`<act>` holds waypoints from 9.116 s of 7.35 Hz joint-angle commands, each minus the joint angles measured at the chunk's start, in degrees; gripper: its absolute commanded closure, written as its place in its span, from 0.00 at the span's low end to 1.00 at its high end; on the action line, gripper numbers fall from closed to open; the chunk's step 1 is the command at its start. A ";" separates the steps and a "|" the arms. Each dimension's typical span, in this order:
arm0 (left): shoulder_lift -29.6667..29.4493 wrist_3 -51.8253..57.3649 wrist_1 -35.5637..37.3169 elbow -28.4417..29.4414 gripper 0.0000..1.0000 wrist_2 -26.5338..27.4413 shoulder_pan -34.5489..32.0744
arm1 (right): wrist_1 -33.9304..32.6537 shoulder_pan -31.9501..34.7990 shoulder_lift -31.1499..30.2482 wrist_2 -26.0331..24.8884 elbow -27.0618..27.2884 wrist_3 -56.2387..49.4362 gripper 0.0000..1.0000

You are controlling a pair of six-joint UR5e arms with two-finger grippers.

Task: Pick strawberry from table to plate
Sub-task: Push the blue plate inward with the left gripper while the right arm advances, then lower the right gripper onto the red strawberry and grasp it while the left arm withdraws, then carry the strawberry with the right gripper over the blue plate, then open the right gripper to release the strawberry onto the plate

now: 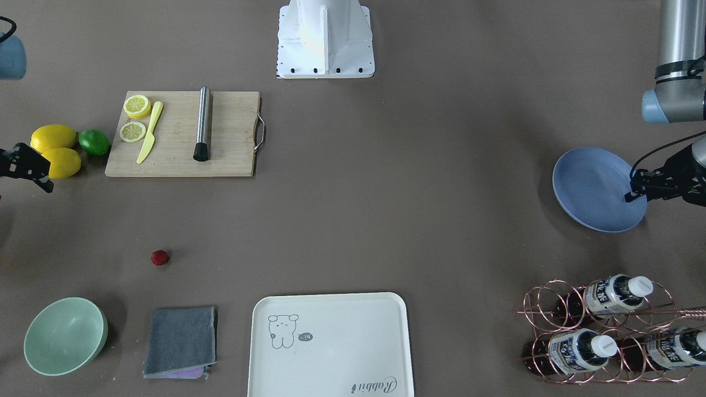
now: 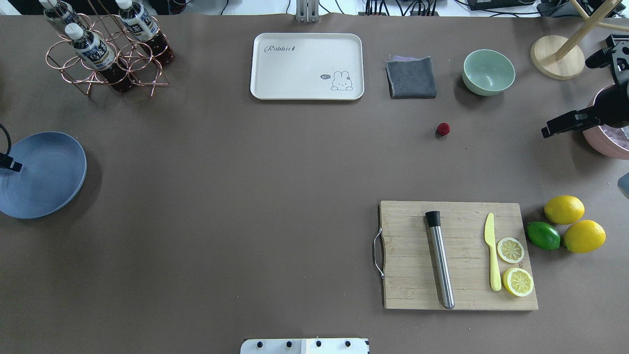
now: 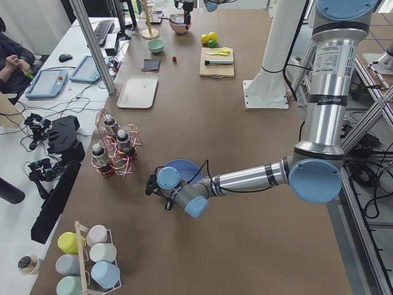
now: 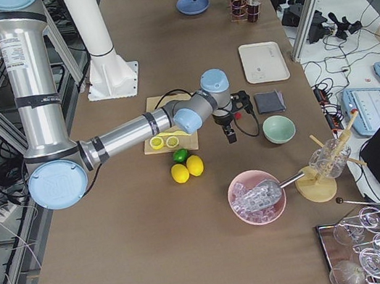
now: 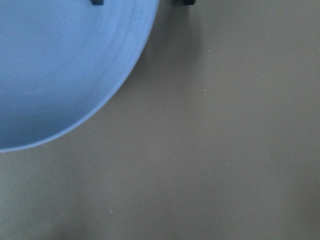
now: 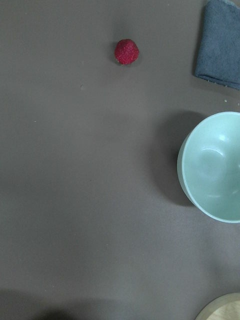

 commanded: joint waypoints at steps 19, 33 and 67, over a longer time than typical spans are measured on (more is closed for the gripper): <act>-25.01 -59.66 -0.19 -14.83 0.02 27.60 32.26 | -0.78 -2.91 3.40 -1.30 -0.98 1.23 0.00; 4.62 -21.34 6.22 -30.84 0.02 1.40 2.28 | 0.96 -15.47 25.73 -9.30 -25.06 20.48 0.17; 11.65 -3.40 14.69 -30.48 0.02 -2.98 -8.92 | -15.44 -25.62 44.31 -18.38 -19.92 41.62 0.00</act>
